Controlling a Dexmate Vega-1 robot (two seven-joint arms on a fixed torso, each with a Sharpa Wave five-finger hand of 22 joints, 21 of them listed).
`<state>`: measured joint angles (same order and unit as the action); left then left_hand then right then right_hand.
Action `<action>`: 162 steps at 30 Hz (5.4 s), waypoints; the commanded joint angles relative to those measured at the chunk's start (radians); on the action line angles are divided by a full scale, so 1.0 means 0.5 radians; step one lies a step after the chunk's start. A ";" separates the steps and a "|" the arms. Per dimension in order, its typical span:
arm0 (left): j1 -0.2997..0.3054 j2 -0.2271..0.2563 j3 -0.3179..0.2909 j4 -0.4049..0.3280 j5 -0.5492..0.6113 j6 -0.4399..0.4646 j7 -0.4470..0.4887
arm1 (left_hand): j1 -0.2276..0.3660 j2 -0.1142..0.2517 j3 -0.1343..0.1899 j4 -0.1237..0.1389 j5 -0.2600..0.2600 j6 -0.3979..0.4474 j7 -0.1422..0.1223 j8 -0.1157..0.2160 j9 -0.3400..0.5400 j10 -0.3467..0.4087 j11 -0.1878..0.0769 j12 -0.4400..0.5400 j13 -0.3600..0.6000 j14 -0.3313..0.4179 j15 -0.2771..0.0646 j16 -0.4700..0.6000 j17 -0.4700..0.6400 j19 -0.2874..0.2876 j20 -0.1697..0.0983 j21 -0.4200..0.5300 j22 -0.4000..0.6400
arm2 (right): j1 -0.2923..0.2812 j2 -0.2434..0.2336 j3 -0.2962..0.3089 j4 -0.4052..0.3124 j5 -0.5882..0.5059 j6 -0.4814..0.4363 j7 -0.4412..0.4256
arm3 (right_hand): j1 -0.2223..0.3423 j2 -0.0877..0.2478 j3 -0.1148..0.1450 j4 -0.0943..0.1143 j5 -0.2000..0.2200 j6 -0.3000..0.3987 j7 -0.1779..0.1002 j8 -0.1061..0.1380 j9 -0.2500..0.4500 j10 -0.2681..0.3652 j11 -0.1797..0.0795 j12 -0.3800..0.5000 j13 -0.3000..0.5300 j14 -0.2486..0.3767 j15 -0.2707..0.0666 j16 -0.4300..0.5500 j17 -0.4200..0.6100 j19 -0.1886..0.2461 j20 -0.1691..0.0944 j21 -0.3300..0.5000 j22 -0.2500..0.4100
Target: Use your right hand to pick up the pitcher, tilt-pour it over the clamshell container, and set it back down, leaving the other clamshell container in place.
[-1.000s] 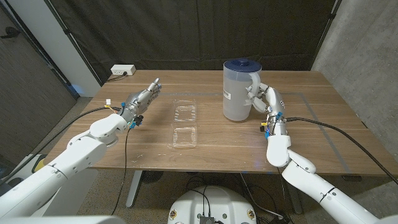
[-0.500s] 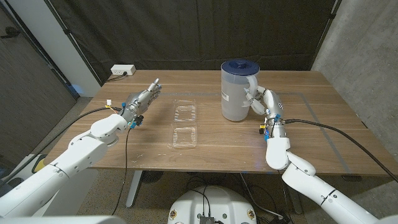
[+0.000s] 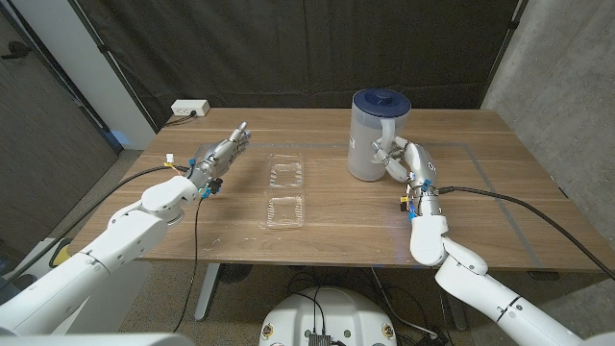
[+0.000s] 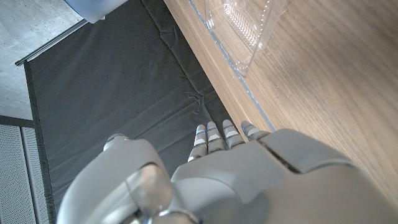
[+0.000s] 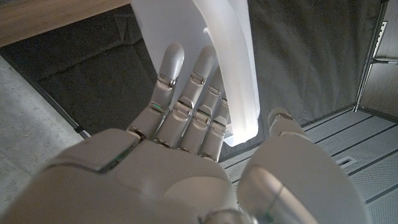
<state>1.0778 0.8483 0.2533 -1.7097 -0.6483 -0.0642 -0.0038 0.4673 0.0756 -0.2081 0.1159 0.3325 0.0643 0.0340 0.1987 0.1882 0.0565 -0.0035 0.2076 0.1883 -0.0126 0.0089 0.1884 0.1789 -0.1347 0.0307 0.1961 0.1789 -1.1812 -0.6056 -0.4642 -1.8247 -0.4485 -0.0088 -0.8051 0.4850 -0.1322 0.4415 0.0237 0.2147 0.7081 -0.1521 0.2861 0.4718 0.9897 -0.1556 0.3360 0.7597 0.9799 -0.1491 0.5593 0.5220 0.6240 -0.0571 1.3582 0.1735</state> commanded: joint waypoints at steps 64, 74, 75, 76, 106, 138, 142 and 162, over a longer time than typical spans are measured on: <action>0.079 0.008 -0.020 0.000 -0.031 -0.061 -0.006 | 0.013 0.026 -0.050 0.003 -0.004 0.024 -0.008 0.007 0.006 0.016 -0.011 -0.001 0.009 0.003 0.012 0.006 0.010 -0.001 0.031 0.012 0.010 | -0.334 -0.022 0.433 -0.267 0.739 0.224 0.314 | -0.288 -0.003 -0.155 0.011 0.043 -0.195 0.146 -0.189 -0.215 -0.445 0.213 -0.288 -0.534 -0.489 0.069 -0.595 -0.489 -0.160 -0.208 -0.866 0.006; 0.108 0.011 -0.034 -0.015 -0.030 -0.080 0.002 | 0.016 0.029 -0.055 0.003 -0.004 0.025 -0.003 0.007 0.006 0.021 -0.007 0.001 0.009 0.007 0.010 0.007 0.010 0.005 0.018 0.014 0.010 | -0.270 -0.042 0.510 -0.226 1.164 0.208 0.631 | -0.309 0.039 -0.186 0.007 0.013 -0.370 0.206 -0.201 -0.266 -0.714 0.302 -0.298 -0.634 -0.793 0.184 -0.712 -0.524 -0.364 -0.101 -1.044 0.003; 0.110 0.011 -0.034 -0.015 -0.030 -0.082 0.001 | 0.016 0.029 -0.055 0.003 -0.004 0.026 -0.002 0.007 0.006 0.021 -0.006 0.001 0.009 0.006 0.012 0.007 0.010 0.005 0.017 0.015 0.010 | -0.260 -0.041 0.513 -0.213 1.194 0.219 0.652 | -0.311 0.040 -0.188 0.007 0.011 -0.377 0.210 -0.200 -0.269 -0.722 0.307 -0.295 -0.639 -0.811 0.187 -0.717 -0.526 -0.381 -0.096 -1.057 0.002; 0.110 0.011 -0.034 -0.014 -0.030 -0.083 0.000 | 0.016 0.029 -0.056 0.003 -0.004 0.025 -0.003 0.007 0.006 0.020 -0.007 0.000 0.009 0.006 0.012 0.007 0.010 0.007 0.017 0.015 0.010 | -0.250 -0.040 0.515 -0.200 1.229 0.230 0.676 | -0.312 0.041 -0.191 0.006 0.009 -0.382 0.211 -0.198 -0.273 -0.730 0.309 -0.294 -0.645 -0.832 0.196 -0.723 -0.528 -0.399 -0.096 -1.070 0.002; 0.076 0.010 -0.017 0.054 -0.046 -0.112 -0.089 | 0.023 0.035 -0.069 0.001 -0.005 0.020 0.004 0.004 0.006 0.030 -0.002 0.002 0.009 0.018 0.004 0.009 0.010 0.026 0.001 0.021 0.009 | 0.246 0.078 0.303 0.502 1.996 0.543 1.387 | -0.374 0.062 -0.276 -0.008 -0.004 -0.719 0.342 -0.203 -0.426 -1.221 0.480 -0.297 -0.853 -1.410 0.299 -0.756 -0.627 -0.767 -0.038 -1.449 -0.001; -0.048 -0.096 0.042 0.242 -0.055 -0.219 -0.177 | 0.030 0.036 -0.091 0.000 -0.004 -0.034 0.013 -0.009 0.005 0.031 0.001 0.000 0.008 0.025 -0.007 0.007 0.009 0.064 -0.068 0.028 0.007 | 0.379 0.058 0.252 0.636 2.130 0.536 1.471 | -0.394 0.052 -0.304 -0.011 0.000 -0.818 0.381 -0.211 -0.464 -1.275 0.484 -0.290 -0.914 -1.440 0.304 -0.743 -0.648 -0.741 -0.073 -1.498 -0.004; -0.056 -0.102 0.053 0.245 -0.055 -0.211 -0.181 | 0.030 0.037 -0.093 0.000 -0.004 -0.032 0.014 -0.008 0.005 0.031 0.002 0.000 0.008 0.025 -0.005 0.007 0.009 0.064 -0.070 0.028 0.007 | 0.380 0.053 0.261 0.642 2.147 0.533 1.472 | -0.395 0.052 -0.306 -0.012 0.001 -0.819 0.385 -0.208 -0.467 -1.270 0.488 -0.286 -0.920 -1.439 0.309 -0.741 -0.649 -0.740 -0.070 -1.503 -0.005; -0.044 -0.097 0.030 0.260 -0.067 -0.242 -0.186 | 0.033 0.040 -0.102 0.000 -0.002 -0.032 0.015 -0.005 0.004 0.031 0.000 -0.002 0.008 0.024 -0.003 0.005 0.009 0.058 -0.071 0.022 0.007 | 0.393 0.065 0.259 0.648 2.148 0.507 1.413 | -0.403 0.062 -0.312 -0.010 0.004 -0.821 0.383 -0.199 -0.481 -1.272 0.490 -0.279 -0.945 -1.448 0.318 -0.738 -0.654 -0.750 -0.051 -1.531 -0.004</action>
<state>1.0544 0.7998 0.2765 -1.5899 -0.6762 -0.1754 -0.0918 0.4880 0.0963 -0.2537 0.1144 0.3325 0.0444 0.0359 0.1909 0.1882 0.0653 -0.0018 0.2076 0.1883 -0.0091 0.0053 0.1885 0.1789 -0.1059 0.0017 0.2086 0.1789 -0.9851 -0.5753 -0.3350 -1.4970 0.6242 0.2579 -0.0781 0.2926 -0.1057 0.2882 0.0165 0.2129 0.2979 0.0373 0.1803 0.2321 0.3574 0.0870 0.1928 0.2875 0.2573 0.0018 0.1853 0.1953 0.2475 -0.0377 0.5984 0.1726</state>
